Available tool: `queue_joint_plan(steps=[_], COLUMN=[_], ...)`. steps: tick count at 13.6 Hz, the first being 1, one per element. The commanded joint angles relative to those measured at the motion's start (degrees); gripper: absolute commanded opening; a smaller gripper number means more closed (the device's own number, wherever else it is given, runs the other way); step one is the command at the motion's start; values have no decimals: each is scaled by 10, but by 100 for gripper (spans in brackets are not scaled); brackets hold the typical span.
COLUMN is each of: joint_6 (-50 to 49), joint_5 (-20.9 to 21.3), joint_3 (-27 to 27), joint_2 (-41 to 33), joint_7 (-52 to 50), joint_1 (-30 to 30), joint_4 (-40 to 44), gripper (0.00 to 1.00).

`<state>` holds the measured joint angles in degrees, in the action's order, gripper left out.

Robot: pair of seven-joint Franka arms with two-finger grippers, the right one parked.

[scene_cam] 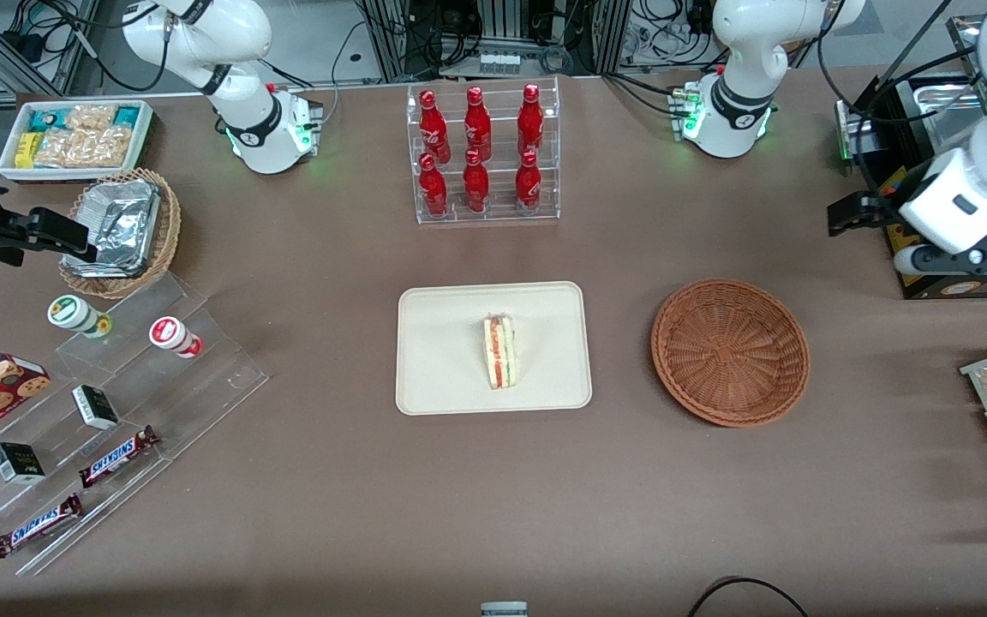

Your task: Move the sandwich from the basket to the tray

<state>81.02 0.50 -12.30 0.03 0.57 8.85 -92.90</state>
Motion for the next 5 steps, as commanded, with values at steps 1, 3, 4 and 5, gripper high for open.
queue_joint_plan(steps=[1,3,4,5], joint_6=[-8,2,9,12], joint_5=[4,13,23,24], joint_3=[22,25,25,25], joint_2=[-10,-9,-9,-9], joint_7=[61,62,61,60], joint_1=[8,8,7,7], joint_4=[11,19,20,20], gripper=[100,100,100,100])
